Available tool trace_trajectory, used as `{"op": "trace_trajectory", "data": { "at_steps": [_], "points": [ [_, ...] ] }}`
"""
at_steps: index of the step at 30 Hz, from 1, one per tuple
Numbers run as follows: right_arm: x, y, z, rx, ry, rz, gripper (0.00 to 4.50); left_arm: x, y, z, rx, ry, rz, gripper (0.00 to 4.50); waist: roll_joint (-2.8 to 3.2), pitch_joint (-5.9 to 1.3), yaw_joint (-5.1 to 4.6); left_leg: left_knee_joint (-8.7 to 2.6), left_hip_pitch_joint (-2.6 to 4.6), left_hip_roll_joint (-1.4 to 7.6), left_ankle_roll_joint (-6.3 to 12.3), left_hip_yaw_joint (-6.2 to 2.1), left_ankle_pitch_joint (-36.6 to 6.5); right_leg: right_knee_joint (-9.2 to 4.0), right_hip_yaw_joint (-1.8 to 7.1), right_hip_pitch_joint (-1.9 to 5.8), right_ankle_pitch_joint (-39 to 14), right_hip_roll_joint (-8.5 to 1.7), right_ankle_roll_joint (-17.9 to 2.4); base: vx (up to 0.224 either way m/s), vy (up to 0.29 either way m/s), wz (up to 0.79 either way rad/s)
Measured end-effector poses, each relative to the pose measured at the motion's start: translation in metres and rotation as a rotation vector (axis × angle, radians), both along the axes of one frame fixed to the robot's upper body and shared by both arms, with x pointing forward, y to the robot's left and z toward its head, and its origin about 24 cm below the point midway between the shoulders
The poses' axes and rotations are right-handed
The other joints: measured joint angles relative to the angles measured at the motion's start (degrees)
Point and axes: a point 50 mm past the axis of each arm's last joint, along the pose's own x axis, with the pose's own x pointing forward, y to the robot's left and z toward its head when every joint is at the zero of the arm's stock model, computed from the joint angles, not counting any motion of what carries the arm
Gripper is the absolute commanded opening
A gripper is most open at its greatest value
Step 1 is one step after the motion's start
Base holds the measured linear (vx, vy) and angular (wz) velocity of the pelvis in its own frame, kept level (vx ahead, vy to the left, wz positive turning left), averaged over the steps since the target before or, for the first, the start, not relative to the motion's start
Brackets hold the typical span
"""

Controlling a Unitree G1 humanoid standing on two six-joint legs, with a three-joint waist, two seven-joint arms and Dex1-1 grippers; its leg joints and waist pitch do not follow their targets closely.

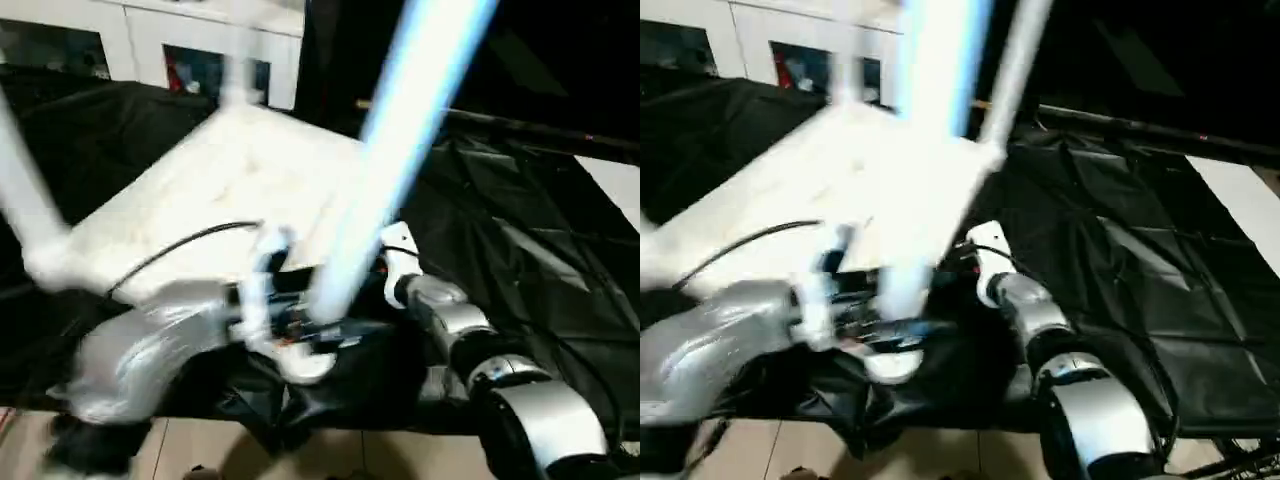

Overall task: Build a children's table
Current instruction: Rotate table base

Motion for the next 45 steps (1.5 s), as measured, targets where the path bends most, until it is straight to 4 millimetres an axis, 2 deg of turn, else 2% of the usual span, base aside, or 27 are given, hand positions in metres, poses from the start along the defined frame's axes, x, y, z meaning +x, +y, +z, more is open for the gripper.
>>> {"op": "trace_trajectory", "data": {
  "at_steps": [4,5,7,8,11,13,15,17,22,26,33,35,37,39,45],
  "points": [
    [0.001,0.002,0.001,0.007,-0.004,0.002,3.13,0.018,-0.013,0.0,0.029,-0.071,0.052,4.45,0.03,0.02,0.01,0.0,0.04,0.01,0.0,-0.01,0.0,0.0,-0.02,0.0,-0.1,0.0,0.2,0.0,0.0,0.0],
    [0.001,0.001,0.002,0.009,-0.004,0.003,3.13,0.025,-0.018,-0.001,0.032,-0.09,0.068,4.45,0.28,0.15,0.26,0.04,0.03,0.01,-0.01,-0.04,0.0,0.01,-0.04,0.03,-0.1,0.0,0.2,0.0,0.0,0.0],
    [0.002,-0.003,0.003,0.007,-0.009,-0.001,3.13,0.035,-0.026,0.001,0.048,-0.128,0.099,4.45,0.4,0.19,0.59,0.05,0.03,-0.03,-0.01,-0.01,0.0,0.0,0.02,0.04,0.1,-0.04,0.0,0.0,0.0,0.0],
    [0.002,-0.003,0.003,0.009,-0.014,-0.002,3.13,0.04,-0.028,0.001,0.063,-0.144,0.13,4.45,0.66,0.24,0.45,0.07,0.14,-0.02,-0.01,-0.02,0.0,0.0,0.0,0.13,0.1,-0.03,-0.1,0.0,0.0,0.0],
    [0.002,-0.005,0.003,0.021,-0.019,0.004,3.13,0.053,-0.027,-0.001,0.116,-0.185,0.21,4.45,1.0,0.34,0.38,0.04,0.15,-0.01,-0.01,-0.03,0.0,0.04,-0.05,0.1,0.2,-0.03,-0.1,0.0,0.0,0.0],
    [0.003,-0.007,0.005,0.037,-0.029,0.002,3.13,0.059,-0.022,-0.006,0.154,-0.202,0.253,4.45,1.56,0.43,0.32,0.06,0.15,-0.01,-0.01,-0.08,0.0,0.04,-0.06,0.11,0.2,-0.01,-0.2,0.0,0.0,0.0],
    [0.003,-0.019,0.007,0.044,-0.045,-0.014,3.13,0.064,-0.014,-0.014,0.196,-0.208,0.286,4.45,1.99,0.4,0.65,0.04,0.13,-0.02,-0.01,-0.07,0.0,0.05,-0.08,0.11,0.2,-0.02,-0.2,0.0,0.0,0.0],
    [0.002,-0.035,0.005,0.04,-0.043,-0.031,3.13,0.068,-0.007,-0.02,0.222,-0.212,0.314,4.45,2.06,0.4,0.92,0.03,0.12,-0.01,-0.01,-0.08,0.0,0.05,-0.12,0.12,0.2,-0.02,-0.2,0.0,0.0,0.0],
    [-0.004,-0.057,0.007,0.048,-0.07,0.008,3.13,0.066,0.006,-0.029,0.253,-0.23,0.298,4.45,2.06,0.39,1.14,0.04,0.11,-0.01,0.0,-0.08,0.0,0.02,-0.1,0.12,0.2,-0.03,-0.2,0.0,0.0,0.0],
    [-0.012,-0.084,0.015,0.043,-0.092,0.082,3.13,0.054,0.025,-0.054,0.382,-0.192,0.184,4.45,2.14,0.4,1.66,0.04,0.07,-0.01,0.0,-0.06,0.0,-0.02,-0.09,0.09,0.2,-0.02,-0.2,0.0,0.0,0.0],
    [-0.027,-0.088,0.03,0.029,-0.098,0.325,3.13,0.051,0.038,-0.062,0.472,-0.198,0.052,3.94,2.23,0.42,2.47,0.04,0.08,-0.01,0.01,-0.05,0.0,-0.16,-0.1,0.19,0.2,-0.04,-0.2,0.0,0.0,0.0],
    [-0.032,-0.091,0.036,0.024,-0.1,0.395,3.13,0.054,0.044,-0.063,0.532,-0.219,0.035,3.89,2.28,0.42,2.52,0.0,0.11,-0.01,0.01,-0.06,0.0,-0.19,-0.1,0.25,0.2,-0.04,-0.2,0.0,0.0,0.0],
    [-0.034,-0.092,0.042,0.015,-0.102,0.441,3.13,0.058,0.049,-0.064,0.576,-0.236,0.03,3.59,2.31,0.4,2.43,0.0,0.14,-0.01,0.01,-0.06,0.0,-0.21,-0.08,0.26,0.1,-0.05,-0.1,0.0,0.0,0.0],
    [-0.04,-0.095,0.048,-0.004,-0.089,0.508,3.13,0.063,0.049,-0.063,0.615,-0.24,0.016,3.49,2.32,0.41,2.54,0.0,0.12,-0.01,0.01,-0.06,0.0,-0.22,-0.08,0.28,0.1,-0.05,0.0,0.0,0.0,0.0],
    [-0.049,-0.094,0.057,0.0,-0.063,0.596,3.13,0.071,0.052,-0.059,0.637,-0.22,-0.021,3.1,2.41,0.38,2.49,-0.01,0.14,-0.01,0.01,-0.07,0.0,-0.2,-0.11,0.28,0.2,-0.05,-0.2,0.0,0.0,0.0]
  ]
}}
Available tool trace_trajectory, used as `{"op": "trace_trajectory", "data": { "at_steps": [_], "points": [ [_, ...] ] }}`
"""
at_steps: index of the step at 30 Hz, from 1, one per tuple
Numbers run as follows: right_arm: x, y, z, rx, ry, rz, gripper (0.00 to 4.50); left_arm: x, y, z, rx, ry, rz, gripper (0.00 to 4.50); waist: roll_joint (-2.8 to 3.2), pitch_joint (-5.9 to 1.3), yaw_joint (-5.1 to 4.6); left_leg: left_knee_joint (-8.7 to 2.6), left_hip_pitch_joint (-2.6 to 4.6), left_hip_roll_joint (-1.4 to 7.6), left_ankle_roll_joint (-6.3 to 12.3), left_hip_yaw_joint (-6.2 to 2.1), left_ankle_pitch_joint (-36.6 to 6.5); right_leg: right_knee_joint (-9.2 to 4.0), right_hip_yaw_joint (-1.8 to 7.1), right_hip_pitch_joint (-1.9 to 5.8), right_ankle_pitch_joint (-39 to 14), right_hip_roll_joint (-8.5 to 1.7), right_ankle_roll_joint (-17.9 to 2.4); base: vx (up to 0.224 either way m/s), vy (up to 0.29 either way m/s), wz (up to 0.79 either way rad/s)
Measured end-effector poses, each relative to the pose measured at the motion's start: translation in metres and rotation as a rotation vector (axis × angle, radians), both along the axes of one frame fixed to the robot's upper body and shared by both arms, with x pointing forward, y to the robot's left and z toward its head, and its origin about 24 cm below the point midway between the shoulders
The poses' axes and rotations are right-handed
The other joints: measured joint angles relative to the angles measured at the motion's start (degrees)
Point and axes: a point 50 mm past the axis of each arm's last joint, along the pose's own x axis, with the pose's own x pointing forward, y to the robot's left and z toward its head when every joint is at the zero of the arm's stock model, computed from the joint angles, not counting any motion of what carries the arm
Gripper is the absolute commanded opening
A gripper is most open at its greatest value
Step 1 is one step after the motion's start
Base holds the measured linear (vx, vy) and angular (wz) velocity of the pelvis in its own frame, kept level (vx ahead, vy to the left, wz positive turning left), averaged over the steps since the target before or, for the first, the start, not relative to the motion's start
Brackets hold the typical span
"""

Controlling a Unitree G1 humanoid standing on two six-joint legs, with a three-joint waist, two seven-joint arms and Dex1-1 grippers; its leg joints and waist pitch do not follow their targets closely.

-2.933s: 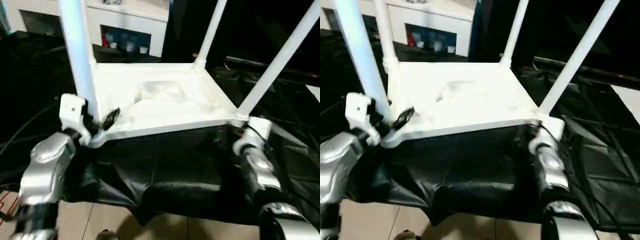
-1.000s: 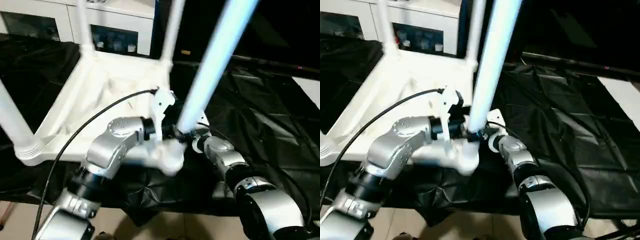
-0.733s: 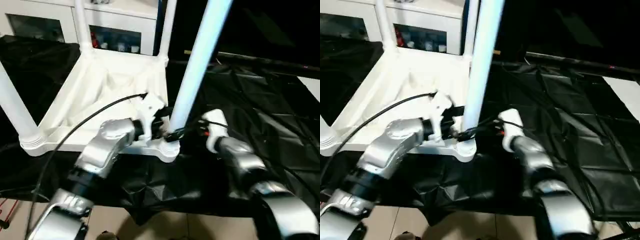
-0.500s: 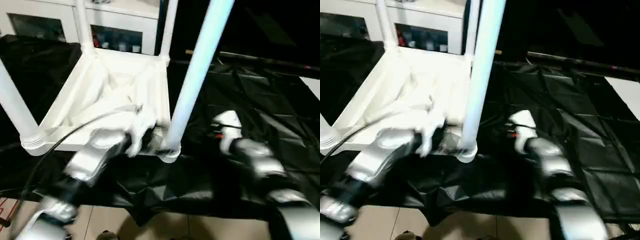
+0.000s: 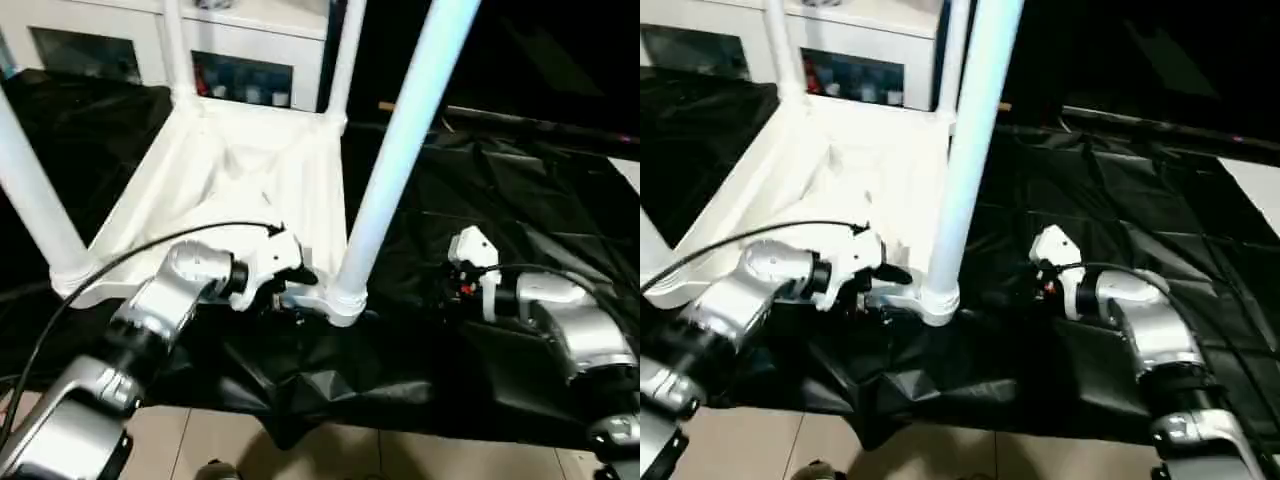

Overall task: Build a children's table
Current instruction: Rotate table base, then rotate leg to tighten

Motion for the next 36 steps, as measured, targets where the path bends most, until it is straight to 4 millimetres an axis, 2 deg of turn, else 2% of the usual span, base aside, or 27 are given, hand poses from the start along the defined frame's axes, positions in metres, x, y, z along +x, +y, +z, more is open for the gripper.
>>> {"op": "trace_trajectory", "data": {
  "at_steps": [4,7,9,12,13,18,26,32,36],
  "points": [
    [-0.005,0.003,0.001,-0.003,0.025,0.031,3.13,0.002,0.007,-0.002,0.009,0.054,-0.012,2.73,0.22,-0.02,-0.05,0.0,-0.01,-0.01,0.0,0.01,0.0,-0.03,0.03,-0.01,0.0,0.0,0.0,0.0,0.0,0.0],
    [-0.007,0.003,0.003,-0.009,0.029,0.035,3.13,0.004,0.01,-0.002,0.012,0.079,-0.023,2.67,0.38,-0.04,0.01,0.0,-0.01,0.0,0.0,0.01,0.0,-0.06,0.01,0.01,0.0,0.0,0.0,0.0,0.0,0.0],
    [-0.009,0.001,0.002,-0.014,0.037,0.033,3.13,0.005,0.013,-0.003,0.011,0.089,-0.023,2.3,0.5,-0.03,0.1,0.0,-0.01,-0.01,0.0,0.01,0.0,-0.06,0.01,0.01,0.0,-0.01,0.0,0.0,0.0,0.0],
    [-0.011,0.003,0.004,-0.014,0.036,0.039,3.13,0.008,0.014,-0.003,0.01,0.084,-0.021,2.24,0.69,0.01,0.22,0.0,-0.01,-0.02,0.0,0.01,0.0,-0.06,0.01,0.02,0.0,-0.02,0.0,0.0,0.0,0.0],
    [-0.011,0.003,0.005,-0.011,0.033,0.041,3.13,0.009,0.014,-0.003,0.013,0.084,-0.018,1.94,0.71,0.02,0.24,0.0,0.0,-0.02,0.0,0.01,0.0,-0.05,0.01,0.01,0.0,-0.02,0.0,0.0,0.0,0.0],
    [-0.017,0.002,0.003,-0.003,0.049,0.04,3.13,0.011,0.016,-0.004,0.029,0.076,-0.018,1.65,1.06,0.06,0.39,0.0,0.04,-0.01,0.0,0.0,0.0,-0.05,0.01,0.06,0.0,-0.02,0.0,0.0,0.0,0.0],
    [-0.019,0.002,0.006,-0.007,0.054,0.042,3.13,0.016,0.023,-0.003,0.071,0.083,-0.022,0.83,1.5,0.13,0.39,0.0,0.07,-0.01,0.0,0.0,0.0,-0.04,0.0,0.06,0.0,-0.02,0.0,0.0,0.0,0.0],
    [-0.022,0.004,0.006,-0.003,0.061,0.046,3.13,0.016,0.026,-0.003,0.096,0.101,-0.035,0.35,1.43,0.12,0.3,-0.01,0.13,-0.01,0.0,0.0,0.0,-0.03,0.0,0.08,0.0,-0.02,0.1,0.0,0.0,0.0],
    [-0.02,0.007,0.006,0.002,0.078,0.048,3.58,0.016,0.03,-0.003,0.107,0.117,-0.023,0.07,1.2,0.12,-0.15,-0.01,0.23,-0.01,0.0,0.0,0.0,-0.02,-0.01,0.08,-0.1,-0.03,0.2,0.0,0.0,0.0]
  ]
}}
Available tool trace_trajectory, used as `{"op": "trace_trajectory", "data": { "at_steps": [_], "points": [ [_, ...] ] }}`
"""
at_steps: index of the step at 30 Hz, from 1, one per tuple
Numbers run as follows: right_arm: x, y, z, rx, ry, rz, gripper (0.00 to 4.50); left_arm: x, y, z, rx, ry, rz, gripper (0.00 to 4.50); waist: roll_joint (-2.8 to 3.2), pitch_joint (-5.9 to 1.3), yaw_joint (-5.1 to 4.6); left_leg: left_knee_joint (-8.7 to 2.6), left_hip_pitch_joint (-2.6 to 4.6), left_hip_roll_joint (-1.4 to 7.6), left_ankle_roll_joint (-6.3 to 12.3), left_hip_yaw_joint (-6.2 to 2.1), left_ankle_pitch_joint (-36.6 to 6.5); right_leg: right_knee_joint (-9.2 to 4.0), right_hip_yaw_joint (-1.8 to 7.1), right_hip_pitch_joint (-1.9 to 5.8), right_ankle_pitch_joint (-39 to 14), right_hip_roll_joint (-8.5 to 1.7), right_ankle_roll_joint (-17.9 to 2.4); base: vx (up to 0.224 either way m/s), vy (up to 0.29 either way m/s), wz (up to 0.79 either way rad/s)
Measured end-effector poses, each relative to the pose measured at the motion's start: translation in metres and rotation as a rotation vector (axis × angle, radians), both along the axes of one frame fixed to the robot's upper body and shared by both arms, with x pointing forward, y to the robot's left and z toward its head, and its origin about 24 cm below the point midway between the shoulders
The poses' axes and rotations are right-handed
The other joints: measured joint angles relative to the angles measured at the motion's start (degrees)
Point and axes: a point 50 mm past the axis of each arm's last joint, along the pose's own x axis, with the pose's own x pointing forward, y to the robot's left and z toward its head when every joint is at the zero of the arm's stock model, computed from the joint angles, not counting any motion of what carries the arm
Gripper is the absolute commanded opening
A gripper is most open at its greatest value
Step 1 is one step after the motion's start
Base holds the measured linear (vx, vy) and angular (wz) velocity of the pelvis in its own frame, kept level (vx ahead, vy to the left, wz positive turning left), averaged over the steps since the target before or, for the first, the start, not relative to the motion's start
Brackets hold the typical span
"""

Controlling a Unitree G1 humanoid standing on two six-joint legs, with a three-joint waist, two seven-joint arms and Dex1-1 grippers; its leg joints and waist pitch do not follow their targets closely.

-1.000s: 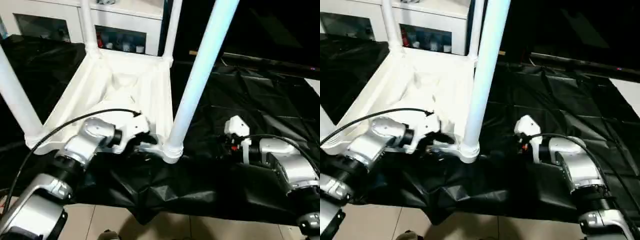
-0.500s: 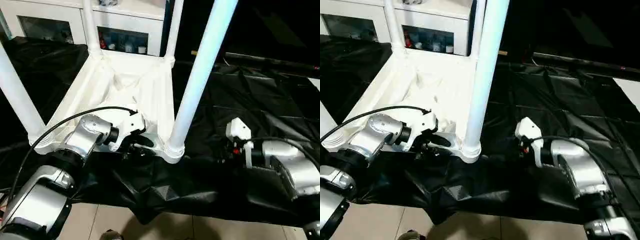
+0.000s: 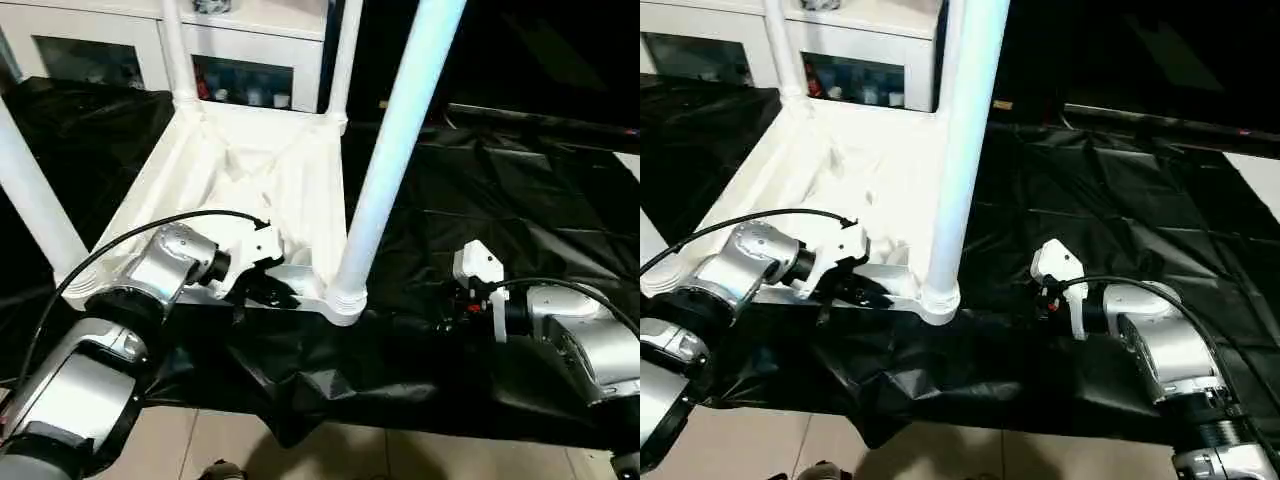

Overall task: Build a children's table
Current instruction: Rotate leg to tighten

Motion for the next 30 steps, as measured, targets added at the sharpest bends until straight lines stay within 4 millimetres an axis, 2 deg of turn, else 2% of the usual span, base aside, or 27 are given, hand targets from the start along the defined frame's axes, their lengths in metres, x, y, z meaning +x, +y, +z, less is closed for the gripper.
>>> {"op": "trace_trajectory", "data": {
  "at_steps": [6,10,17,21,25,26,30],
  "points": [
    [0.004,0.012,-0.003,0.035,0.001,-0.003,4.14,-0.002,0.003,-0.001,-0.009,0.003,0.029,0.0,-0.4,-0.11,-0.26,-0.01,0.33,-0.02,0.0,-0.04,0.0,-0.05,-0.01,0.03,0.0,-0.08,0.0,0.0,0.0,0.0],
    [0.014,0.033,-0.003,0.071,-0.048,-0.016,4.46,-0.002,-0.004,-0.005,-0.056,-0.028,0.114,0.0,-0.39,-0.15,-0.67,-0.09,0.59,-0.04,-0.01,-0.09,0.0,-0.1,-0.06,-0.03,0.0,-0.31,0.0,0.0,0.0,0.0],
    [0.033,0.051,-0.012,0.016,-0.119,-0.142,4.46,-0.006,-0.027,-0.008,-0.094,-0.074,0.168,0.0,-0.25,-0.24,-0.78,-0.2,0.62,-0.23,0.01,0.05,0.0,-0.1,-0.16,-0.03,0.0,-0.64,0.0,0.0,0.0,0.0],
    [0.042,0.051,-0.014,-0.028,-0.142,-0.189,4.46,-0.009,-0.029,-0.009,-0.095,-0.101,0.154,0.0,-0.17,-0.28,-0.73,-0.35,0.63,-0.36,0.02,0.09,0.0,-0.12,-0.15,-0.04,0.0,-0.73,0.0,0.0,0.0,0.0],
    [0.046,0.057,-0.016,-0.014,-0.152,-0.19,4.46,-0.014,-0.029,-0.008,-0.093,-0.132,0.144,0.0,-0.41,-0.35,-0.7,-0.4,0.6,-0.36,0.02,0.12,0.0,-0.12,-0.2,-0.06,-0.1,-0.75,0.1,0.0,0.0,0.0],
    [0.047,0.058,-0.016,-0.01,-0.153,-0.187,4.19,-0.015,-0.029,-0.008,-0.092,-0.133,0.144,0.0,-0.42,-0.35,-0.74,-0.4,0.59,-0.36,0.02,0.12,0.0,-0.16,-0.2,-0.06,-0.1,-0.75,0.1,0.0,0.0,0.0],
    [0.047,0.063,-0.02,0.009,-0.148,-0.174,3.94,-0.016,-0.027,-0.007,-0.089,-0.129,0.145,0.0,-0.49,-0.39,-1.04,-0.4,0.59,-0.37,0.06,0.14,0.0,-0.18,-0.19,-0.06,-0.1,-0.75,0.2,0.0,0.0,0.0]
  ]
}}
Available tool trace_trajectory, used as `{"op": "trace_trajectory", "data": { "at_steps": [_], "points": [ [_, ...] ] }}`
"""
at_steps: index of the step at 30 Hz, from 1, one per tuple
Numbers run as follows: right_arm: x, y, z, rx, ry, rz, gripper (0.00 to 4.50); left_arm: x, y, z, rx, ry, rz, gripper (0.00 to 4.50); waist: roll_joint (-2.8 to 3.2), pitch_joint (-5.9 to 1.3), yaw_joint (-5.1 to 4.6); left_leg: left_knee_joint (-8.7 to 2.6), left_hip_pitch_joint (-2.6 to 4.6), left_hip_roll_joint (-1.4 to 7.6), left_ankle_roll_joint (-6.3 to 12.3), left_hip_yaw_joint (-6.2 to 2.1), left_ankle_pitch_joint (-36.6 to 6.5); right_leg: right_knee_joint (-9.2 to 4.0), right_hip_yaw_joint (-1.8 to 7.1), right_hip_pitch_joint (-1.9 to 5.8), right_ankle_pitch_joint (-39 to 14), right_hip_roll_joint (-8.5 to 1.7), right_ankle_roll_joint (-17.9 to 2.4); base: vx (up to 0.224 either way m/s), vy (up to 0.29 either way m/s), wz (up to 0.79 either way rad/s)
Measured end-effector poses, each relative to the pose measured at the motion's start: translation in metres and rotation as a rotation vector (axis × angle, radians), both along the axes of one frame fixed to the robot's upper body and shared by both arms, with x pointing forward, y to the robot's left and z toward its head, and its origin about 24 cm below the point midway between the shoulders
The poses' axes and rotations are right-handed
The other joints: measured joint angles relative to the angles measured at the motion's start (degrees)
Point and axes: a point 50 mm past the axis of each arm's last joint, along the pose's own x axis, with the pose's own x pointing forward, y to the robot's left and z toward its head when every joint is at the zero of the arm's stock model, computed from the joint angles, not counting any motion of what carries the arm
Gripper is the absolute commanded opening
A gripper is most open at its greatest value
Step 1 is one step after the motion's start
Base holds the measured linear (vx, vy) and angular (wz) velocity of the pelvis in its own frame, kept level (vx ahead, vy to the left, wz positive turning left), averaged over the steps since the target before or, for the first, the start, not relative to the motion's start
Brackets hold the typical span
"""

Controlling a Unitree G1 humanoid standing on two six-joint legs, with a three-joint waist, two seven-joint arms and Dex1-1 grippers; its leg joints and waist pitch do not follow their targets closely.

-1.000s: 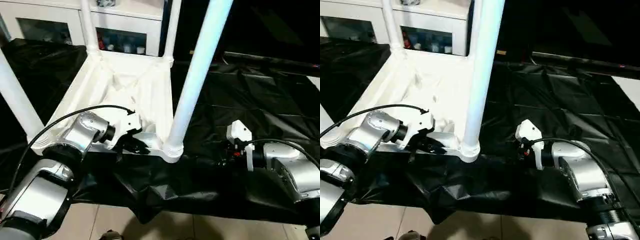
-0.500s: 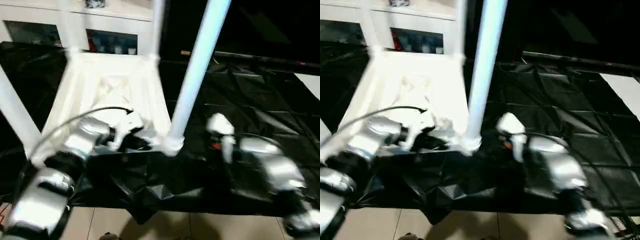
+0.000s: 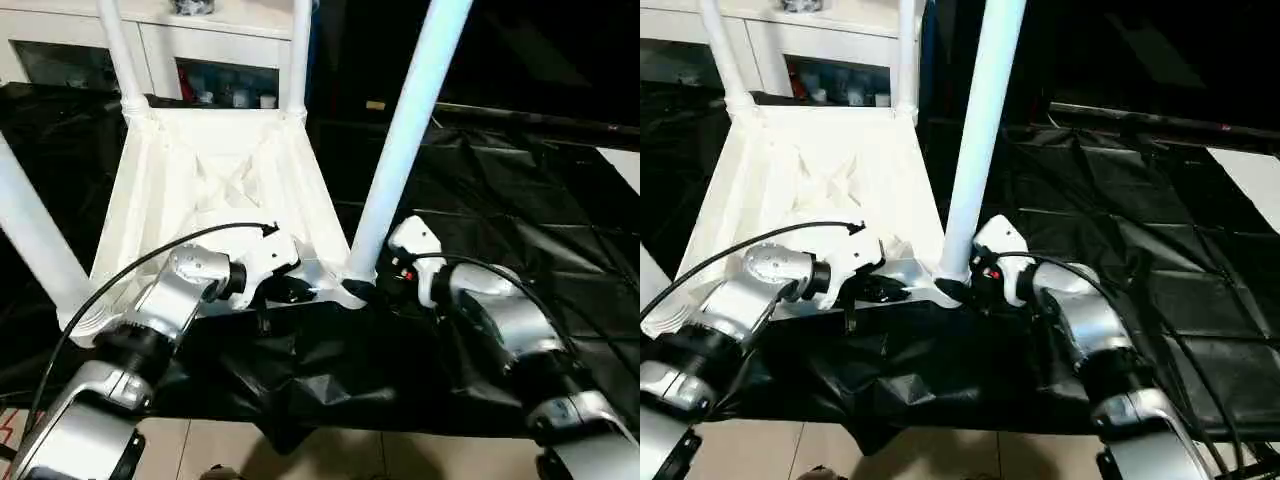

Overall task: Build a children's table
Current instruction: Rotate leg to tighten

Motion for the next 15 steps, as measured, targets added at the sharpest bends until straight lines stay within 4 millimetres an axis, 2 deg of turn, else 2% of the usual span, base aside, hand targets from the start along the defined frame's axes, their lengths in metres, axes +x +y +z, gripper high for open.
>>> {"op": "trace_trajectory", "data": {
  "at_steps": [3,5,11,12,15],
  "points": [
    [0.001,0.006,-0.002,0.004,0.006,0.014,3.73,-0.001,0.002,0.0,0.0,-0.001,0.004,0.0,0.0,0.0,-0.33,-0.02,0.0,0.0,0.0,0.0,0.0,0.0,-0.01,0.0,0.0,0.0,0.0,0.0,0.0,0.0],
    [0.002,0.007,-0.002,0.004,0.003,0.023,3.42,-0.001,0.004,0.0,0.001,-0.001,0.01,0.0,0.0,0.0,-0.61,-0.02,0.0,0.0,0.0,0.0,0.0,0.0,-0.01,0.0,0.0,0.0,0.0,0.0,0.0,0.0],
    [0.003,0.01,-0.005,0.01,0.006,0.042,3.16,-0.001,0.007,0.001,0.006,0.003,0.023,0.0,-0.02,0.0,-0.96,-0.02,-0.01,0.0,0.0,-0.03,0.0,-0.07,-0.01,0.0,0.0,0.0,0.0,0.0,0.0,0.0],
    [0.003,0.011,-0.005,0.012,0.009,0.044,2.96,-0.001,0.007,0.001,0.006,0.003,0.024,0.0,-0.02,0.0,-1.0,-0.02,0.0,0.0,0.0,-0.03,0.0,-0.07,0.0,0.0,0.0,0.0,0.0,0.0,0.0,0.0],
    [0.003,0.012,-0.006,0.014,0.009,0.045,2.83,0.0,0.007,0.0,0.003,0.008,0.03,0.0,-0.04,-0.01,-1.09,-0.03,0.0,0.0,0.0,-0.03,0.0,-0.11,0.0,0.01,0.0,0.0,0.0,0.0,0.0,0.0]
  ]
}}
